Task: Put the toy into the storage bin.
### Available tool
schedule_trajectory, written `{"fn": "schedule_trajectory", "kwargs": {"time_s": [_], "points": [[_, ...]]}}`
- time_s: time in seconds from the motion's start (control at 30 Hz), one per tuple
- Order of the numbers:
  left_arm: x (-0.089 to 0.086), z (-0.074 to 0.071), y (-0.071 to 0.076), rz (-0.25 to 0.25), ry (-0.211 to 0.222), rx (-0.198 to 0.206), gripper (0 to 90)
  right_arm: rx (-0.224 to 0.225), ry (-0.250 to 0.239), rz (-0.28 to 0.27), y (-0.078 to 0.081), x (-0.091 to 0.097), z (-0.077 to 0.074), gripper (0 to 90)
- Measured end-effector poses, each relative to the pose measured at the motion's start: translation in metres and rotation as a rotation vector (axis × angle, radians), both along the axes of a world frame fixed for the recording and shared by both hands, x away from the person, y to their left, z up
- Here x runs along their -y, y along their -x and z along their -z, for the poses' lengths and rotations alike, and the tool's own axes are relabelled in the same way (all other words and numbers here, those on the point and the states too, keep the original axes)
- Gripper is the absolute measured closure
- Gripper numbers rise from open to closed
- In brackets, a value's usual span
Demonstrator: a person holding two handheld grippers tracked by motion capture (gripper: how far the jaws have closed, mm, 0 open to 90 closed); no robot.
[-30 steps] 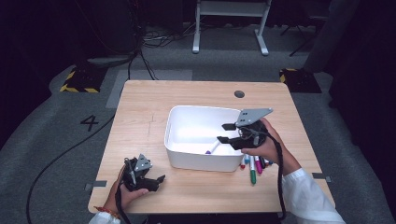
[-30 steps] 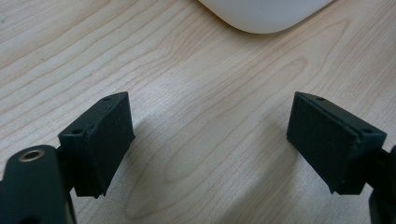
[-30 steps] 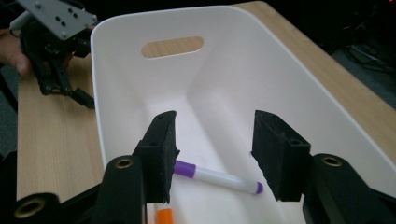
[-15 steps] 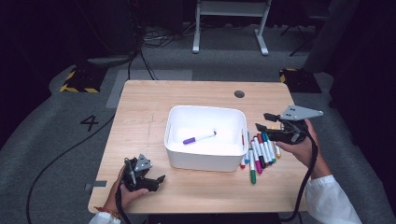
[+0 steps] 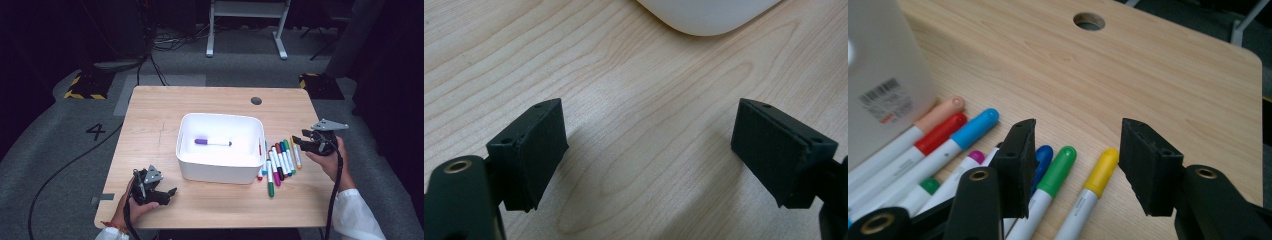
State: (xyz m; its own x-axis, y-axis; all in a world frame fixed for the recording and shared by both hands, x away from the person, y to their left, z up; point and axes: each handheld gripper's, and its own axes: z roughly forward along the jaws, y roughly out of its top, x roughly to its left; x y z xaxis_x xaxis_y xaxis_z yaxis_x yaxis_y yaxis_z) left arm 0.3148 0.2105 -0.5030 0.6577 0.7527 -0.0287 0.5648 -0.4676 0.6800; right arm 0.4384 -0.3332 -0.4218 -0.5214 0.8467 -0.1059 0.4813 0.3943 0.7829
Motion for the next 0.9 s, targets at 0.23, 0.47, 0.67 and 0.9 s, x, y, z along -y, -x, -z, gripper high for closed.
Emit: {"fn": "schedule_trajectory", "kwargs": {"time_s": [0.23,0.47,0.67,0.9], "points": [[0.000,0.000,0.000,0.000,0.000,0.000,14.7,-0.071,0.035,0.063,-0.017,-0.001,0.027,50.3],[0.000,0.000,0.000,0.000,0.000,0.000,14.7,-0.121,0.045,0.130,-0.030,0.007,0.047,50.8],[0.000,0.000,0.000,0.000,0.000,0.000,14.7,-0.169,-0.030,0.148,-0.034,0.015,0.058,51.3],[0.000,0.000,0.000,0.000,0.000,0.000,14.7,-0.181,-0.014,0.156,-0.036,0.012,0.067,54.3]]}}
